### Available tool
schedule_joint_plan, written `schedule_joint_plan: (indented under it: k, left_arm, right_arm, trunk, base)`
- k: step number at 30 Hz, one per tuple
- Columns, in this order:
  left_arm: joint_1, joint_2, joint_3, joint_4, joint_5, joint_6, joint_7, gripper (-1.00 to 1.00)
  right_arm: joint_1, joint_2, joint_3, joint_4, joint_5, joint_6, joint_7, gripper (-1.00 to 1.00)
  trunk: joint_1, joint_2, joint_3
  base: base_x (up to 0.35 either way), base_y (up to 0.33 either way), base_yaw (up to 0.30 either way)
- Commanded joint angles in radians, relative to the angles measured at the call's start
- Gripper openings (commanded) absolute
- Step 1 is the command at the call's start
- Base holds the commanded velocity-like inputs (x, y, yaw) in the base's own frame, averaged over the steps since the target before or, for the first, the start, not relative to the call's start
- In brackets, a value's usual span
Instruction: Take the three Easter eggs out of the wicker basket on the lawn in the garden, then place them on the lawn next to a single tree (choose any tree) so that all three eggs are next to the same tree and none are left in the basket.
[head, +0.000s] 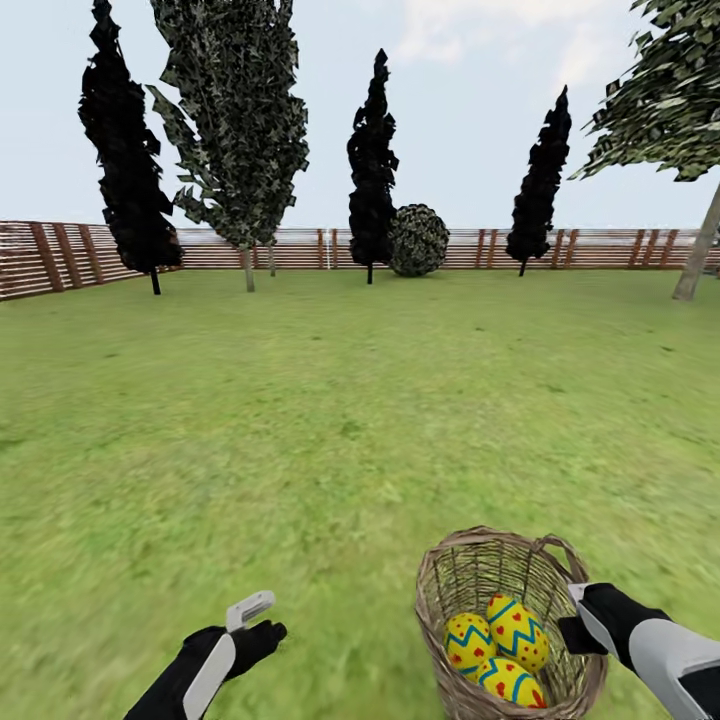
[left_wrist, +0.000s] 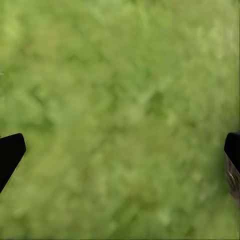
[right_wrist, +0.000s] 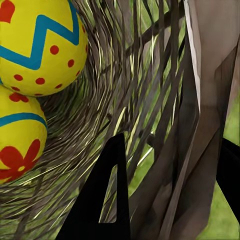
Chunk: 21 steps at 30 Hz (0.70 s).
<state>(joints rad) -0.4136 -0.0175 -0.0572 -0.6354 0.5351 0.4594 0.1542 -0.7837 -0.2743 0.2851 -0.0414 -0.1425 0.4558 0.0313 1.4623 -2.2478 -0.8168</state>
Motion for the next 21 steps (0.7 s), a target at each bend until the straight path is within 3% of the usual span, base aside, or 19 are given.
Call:
schedule_joint_plan:
  k: [1,7,18,21]
  left_arm:
    - [-0.001,0.001,-0.005,-0.001,0.011,0.001,0.008,1.0]
    - [-0.001,0.002,-0.004,0.005,0.011,0.061,0.008,1.0]
    - [-0.001,-0.002,-0.004,0.024,0.011,0.061,0.01,1.0]
    - [-0.001,-0.02,-0.004,0.043,0.008,0.056,0.012,1.0]
  right_arm:
    - [0.0,0.0,-0.009,-0.003,-0.017,0.005,0.001,-1.0]
    - [0.001,0.01,-0.008,-0.001,-0.016,0.001,0.003,-1.0]
    - [0.0,0.017,-0.009,0.0,-0.016,0.001,0.002,-1.0]
    - [0.001,0.017,-0.009,0.0,-0.016,0.001,0.002,-1.0]
  trunk:
    - [-0.004,0.007,0.002]
    - [-0.027,0.049,0.021]
    - [-0.069,0.126,0.061]
    - [-0.081,0.147,0.072]
  base:
    - [0.0,0.0,0.29]
    - [0.0,0.0,0.29]
    - [0.0,0.0,0.29]
    - [0.0,0.0,0.29]
